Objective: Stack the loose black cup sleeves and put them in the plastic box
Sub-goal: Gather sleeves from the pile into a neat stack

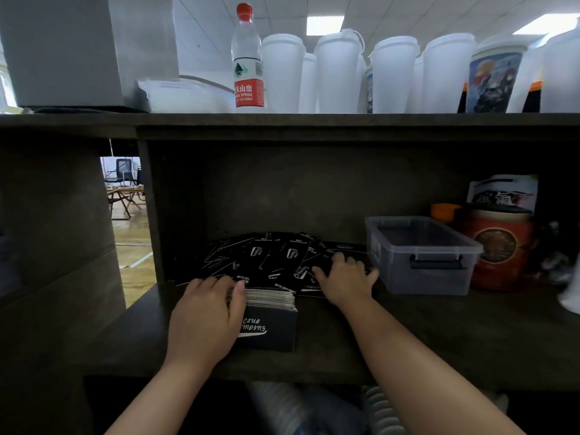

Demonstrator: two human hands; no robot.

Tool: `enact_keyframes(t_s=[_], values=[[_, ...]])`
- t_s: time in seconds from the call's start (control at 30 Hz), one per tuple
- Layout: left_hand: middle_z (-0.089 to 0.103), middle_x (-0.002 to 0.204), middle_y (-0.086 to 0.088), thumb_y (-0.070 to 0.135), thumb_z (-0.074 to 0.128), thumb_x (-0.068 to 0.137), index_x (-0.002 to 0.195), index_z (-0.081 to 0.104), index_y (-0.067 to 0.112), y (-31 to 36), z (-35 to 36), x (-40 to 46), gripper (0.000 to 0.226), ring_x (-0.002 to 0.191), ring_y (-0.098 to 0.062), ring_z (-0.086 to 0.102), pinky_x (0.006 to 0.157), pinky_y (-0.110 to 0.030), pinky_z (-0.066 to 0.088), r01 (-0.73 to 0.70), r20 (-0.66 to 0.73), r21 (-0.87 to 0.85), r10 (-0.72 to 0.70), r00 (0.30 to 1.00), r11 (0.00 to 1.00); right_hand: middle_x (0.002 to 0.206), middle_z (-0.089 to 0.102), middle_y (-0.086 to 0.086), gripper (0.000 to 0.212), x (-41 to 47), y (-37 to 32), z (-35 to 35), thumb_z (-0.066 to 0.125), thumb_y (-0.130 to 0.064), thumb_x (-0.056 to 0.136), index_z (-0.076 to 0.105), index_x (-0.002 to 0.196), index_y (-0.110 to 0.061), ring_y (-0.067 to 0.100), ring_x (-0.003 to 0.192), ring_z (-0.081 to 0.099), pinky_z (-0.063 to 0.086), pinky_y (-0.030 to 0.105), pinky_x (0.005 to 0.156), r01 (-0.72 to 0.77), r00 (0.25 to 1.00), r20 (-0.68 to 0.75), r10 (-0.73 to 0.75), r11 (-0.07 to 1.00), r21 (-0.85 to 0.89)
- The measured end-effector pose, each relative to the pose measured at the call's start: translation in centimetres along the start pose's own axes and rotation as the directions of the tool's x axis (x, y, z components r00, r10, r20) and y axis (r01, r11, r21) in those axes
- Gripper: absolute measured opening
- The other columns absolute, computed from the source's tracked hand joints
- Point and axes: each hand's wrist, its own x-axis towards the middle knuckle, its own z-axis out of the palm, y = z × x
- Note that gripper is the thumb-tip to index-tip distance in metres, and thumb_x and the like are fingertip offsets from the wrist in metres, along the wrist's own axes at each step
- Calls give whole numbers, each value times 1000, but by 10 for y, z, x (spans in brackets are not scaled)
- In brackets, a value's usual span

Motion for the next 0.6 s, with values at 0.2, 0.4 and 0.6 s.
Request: enact_keyframes(t_s=[0.2,0.4,0.6], values=[[60,72,5,45,25,95,80,64,19,0,0,0,49,73,-14,49,59,-27,35,-3,-14,11,3,1000,1000,140,48,12,53,5,-4,8,35,-57,97,47,137,-24,33,135,36,17,53,109,-36,980,189,54,994,-99],[58,71,6,45,25,95,79,64,20,0,0,0,48,72,-13,48,58,-27,34,-8,-22,19,9,1000,1000,114,64,14,30,-1,0,-8,42,-4,95,53,122,-13,30,104,61,46,37,82,18,986,-166,-12,999,36],[58,70,7,43,27,95,78,63,21,0,1,0,46,72,-14,48,59,-28,34,-20,-36,16,20,999,1000,106,60,14,28,-1,4,-12,42,-4,98,54,121,-12,32,85,62,43,34,62,128,885,-466,9,957,262]])
